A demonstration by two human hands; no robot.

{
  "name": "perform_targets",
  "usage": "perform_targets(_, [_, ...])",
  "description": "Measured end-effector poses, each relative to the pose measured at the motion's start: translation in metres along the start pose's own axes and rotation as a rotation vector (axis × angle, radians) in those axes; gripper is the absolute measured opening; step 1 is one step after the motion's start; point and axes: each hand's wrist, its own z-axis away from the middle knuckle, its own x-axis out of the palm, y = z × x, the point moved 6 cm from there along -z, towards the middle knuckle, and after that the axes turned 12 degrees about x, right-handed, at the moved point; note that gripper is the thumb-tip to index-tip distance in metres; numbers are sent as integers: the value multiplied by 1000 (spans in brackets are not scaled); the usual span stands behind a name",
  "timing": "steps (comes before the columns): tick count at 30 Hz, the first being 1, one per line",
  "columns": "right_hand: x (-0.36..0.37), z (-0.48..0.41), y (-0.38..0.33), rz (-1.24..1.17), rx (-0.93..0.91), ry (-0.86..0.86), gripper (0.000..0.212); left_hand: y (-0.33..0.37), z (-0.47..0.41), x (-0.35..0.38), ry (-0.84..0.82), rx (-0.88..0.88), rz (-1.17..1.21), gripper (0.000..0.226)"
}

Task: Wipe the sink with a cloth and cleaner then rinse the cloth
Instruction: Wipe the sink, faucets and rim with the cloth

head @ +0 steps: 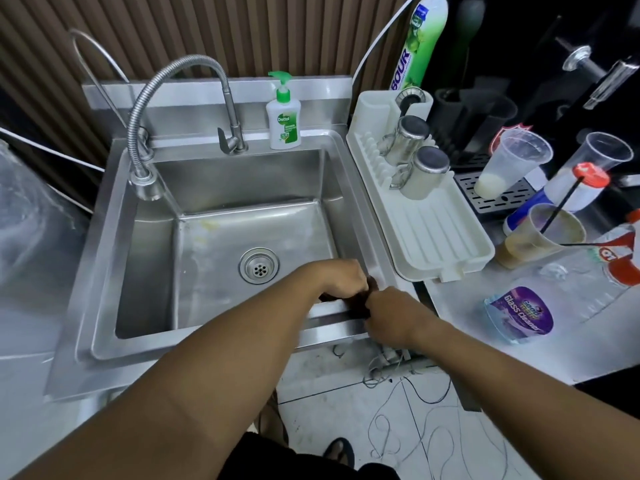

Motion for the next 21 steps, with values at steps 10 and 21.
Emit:
perform_targets(10, [1,-23,6,146,-151,179,42,-15,38,27,-20,56,37,61])
perform_targets(21, [57,-26,-22,317,-144,61,63,-35,83,55,68,20,-433,102])
